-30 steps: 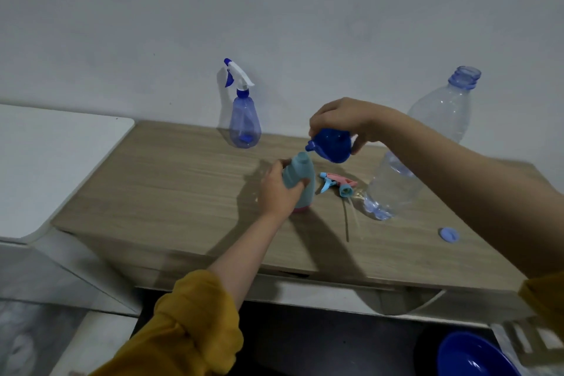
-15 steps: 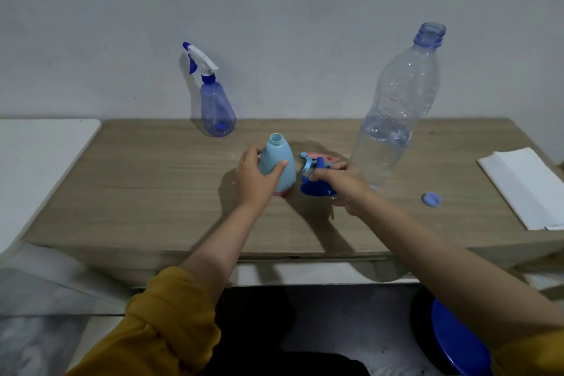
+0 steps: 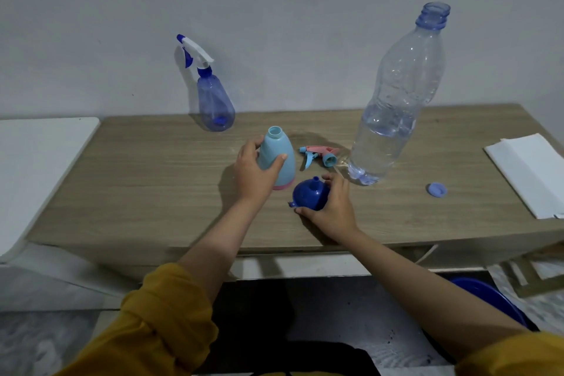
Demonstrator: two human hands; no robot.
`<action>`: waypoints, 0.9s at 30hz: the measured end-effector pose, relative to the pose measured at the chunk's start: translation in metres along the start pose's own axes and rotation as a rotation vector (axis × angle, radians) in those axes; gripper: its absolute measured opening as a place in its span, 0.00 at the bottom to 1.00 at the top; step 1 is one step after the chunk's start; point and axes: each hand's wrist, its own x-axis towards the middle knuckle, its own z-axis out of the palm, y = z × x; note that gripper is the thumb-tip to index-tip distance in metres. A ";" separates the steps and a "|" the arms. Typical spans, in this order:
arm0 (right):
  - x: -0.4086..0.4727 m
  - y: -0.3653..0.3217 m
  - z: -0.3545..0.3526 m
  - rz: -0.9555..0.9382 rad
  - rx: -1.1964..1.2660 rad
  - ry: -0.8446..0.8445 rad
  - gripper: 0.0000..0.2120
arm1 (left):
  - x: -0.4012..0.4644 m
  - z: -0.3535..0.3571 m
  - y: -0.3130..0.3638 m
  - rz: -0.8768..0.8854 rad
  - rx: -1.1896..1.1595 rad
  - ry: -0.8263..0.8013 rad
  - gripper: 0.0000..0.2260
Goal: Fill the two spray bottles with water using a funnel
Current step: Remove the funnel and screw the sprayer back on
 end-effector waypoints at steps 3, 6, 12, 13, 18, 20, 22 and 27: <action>-0.003 0.002 -0.001 -0.011 0.022 -0.019 0.44 | -0.002 -0.001 0.000 0.013 0.000 0.005 0.21; -0.009 0.001 -0.013 -0.058 0.059 -0.058 0.42 | -0.004 -0.002 0.001 0.000 0.026 0.014 0.21; 0.018 -0.018 -0.051 -0.316 0.044 0.035 0.16 | -0.006 -0.001 0.001 -0.021 0.012 0.051 0.22; 0.029 -0.024 -0.053 -0.312 0.014 0.051 0.14 | -0.007 -0.001 0.002 -0.022 0.014 0.053 0.22; 0.094 -0.042 -0.040 -0.076 -0.472 -0.124 0.10 | -0.008 0.001 0.001 -0.010 -0.037 0.065 0.22; 0.110 -0.046 -0.034 0.008 -0.635 -0.257 0.09 | -0.008 0.000 0.003 -0.013 -0.009 0.055 0.22; 0.117 -0.044 -0.029 0.045 -0.689 -0.331 0.08 | -0.009 -0.001 0.006 -0.015 0.020 0.052 0.22; 0.121 -0.036 -0.025 0.027 -0.641 -0.277 0.05 | -0.010 -0.002 0.009 -0.021 0.036 0.052 0.21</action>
